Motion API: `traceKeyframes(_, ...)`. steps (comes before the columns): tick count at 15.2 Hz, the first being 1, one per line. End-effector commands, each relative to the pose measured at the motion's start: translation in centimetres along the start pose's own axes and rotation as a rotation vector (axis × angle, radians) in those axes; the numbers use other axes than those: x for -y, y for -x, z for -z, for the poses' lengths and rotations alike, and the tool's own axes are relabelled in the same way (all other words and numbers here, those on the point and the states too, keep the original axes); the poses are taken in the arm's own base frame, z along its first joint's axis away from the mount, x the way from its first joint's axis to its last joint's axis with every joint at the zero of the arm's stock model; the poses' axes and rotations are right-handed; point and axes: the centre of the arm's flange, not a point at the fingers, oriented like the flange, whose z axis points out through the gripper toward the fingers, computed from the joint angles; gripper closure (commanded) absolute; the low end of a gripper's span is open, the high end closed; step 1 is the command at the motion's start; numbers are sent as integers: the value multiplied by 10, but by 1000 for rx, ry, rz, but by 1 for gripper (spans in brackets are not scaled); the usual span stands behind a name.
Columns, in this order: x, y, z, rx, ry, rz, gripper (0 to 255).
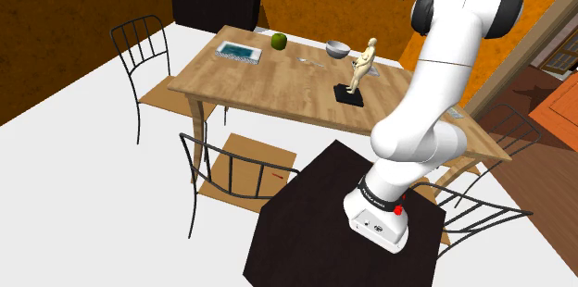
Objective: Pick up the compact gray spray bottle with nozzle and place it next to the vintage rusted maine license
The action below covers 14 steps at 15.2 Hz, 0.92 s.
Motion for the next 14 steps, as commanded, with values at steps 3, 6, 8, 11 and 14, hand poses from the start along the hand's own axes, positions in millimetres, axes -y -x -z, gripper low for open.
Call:
traceKeyframes(3, 0, 0, 0, 0, 0, 0, 0)
traceKeyframes(6, 0, 0, 26, 0, 0, 0, 0)
traceKeyframes(8, 0, 0, 50, 0, 0, 0, 0)
traceKeyframes(11, 0, 0, 50, 0, 0, 0, 0)
traceKeyframes(14, 0, 0, 50, 0, 0, 0, 0)
